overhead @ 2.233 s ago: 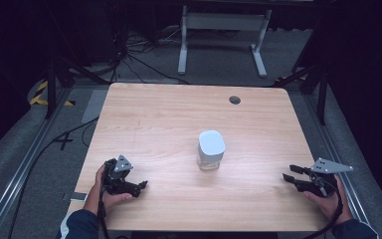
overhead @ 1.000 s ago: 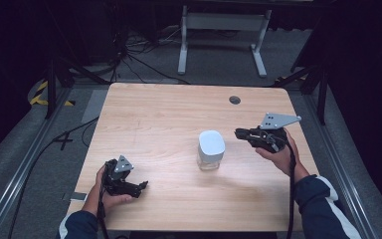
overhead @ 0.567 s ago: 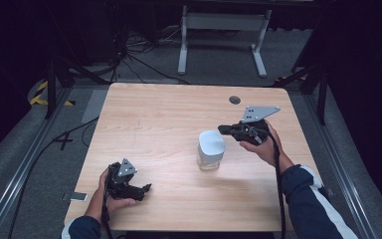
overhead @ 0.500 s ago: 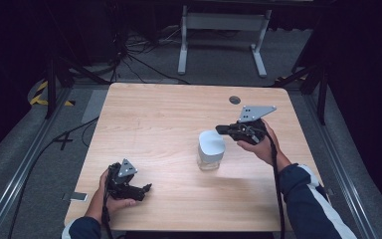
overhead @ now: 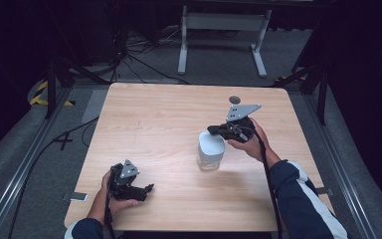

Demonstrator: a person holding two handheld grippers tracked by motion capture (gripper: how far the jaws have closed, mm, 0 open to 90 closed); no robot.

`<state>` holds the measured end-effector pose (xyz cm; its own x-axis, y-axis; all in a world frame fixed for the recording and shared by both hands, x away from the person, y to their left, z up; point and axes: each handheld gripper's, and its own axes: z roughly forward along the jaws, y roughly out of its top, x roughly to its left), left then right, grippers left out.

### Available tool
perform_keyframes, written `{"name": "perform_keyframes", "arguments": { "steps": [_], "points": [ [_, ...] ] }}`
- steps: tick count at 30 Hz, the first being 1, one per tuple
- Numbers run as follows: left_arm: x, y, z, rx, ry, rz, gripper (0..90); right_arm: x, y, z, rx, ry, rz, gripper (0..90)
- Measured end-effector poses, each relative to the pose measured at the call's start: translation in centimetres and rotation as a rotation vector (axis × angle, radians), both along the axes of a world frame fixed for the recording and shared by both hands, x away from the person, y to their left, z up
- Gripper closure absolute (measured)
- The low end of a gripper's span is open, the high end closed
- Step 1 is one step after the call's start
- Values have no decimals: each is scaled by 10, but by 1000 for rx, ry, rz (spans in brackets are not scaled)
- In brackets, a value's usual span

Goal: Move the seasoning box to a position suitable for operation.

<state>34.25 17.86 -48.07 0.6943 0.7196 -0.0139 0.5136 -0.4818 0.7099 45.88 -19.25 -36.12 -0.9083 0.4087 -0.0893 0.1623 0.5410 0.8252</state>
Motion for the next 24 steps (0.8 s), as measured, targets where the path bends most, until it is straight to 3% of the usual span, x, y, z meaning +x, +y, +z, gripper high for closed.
{"name": "perform_keyframes", "arguments": {
  "steps": [9,12,16,22,24],
  "points": [
    [0,-4,3,3,3,-17,184,3,4,-3,-7,10,-12,899],
    [2,-11,4,-3,0,-35,271,4,5,-3,-5,8,-14,899],
    [3,-23,10,12,-25,-86,363,6,6,-3,-11,6,-23,900],
    [4,-55,29,-40,-108,-164,442,8,7,-3,-6,12,-23,900],
    [5,-60,33,-51,-111,-176,464,8,7,-3,-7,12,-25,900]
  ]
}}
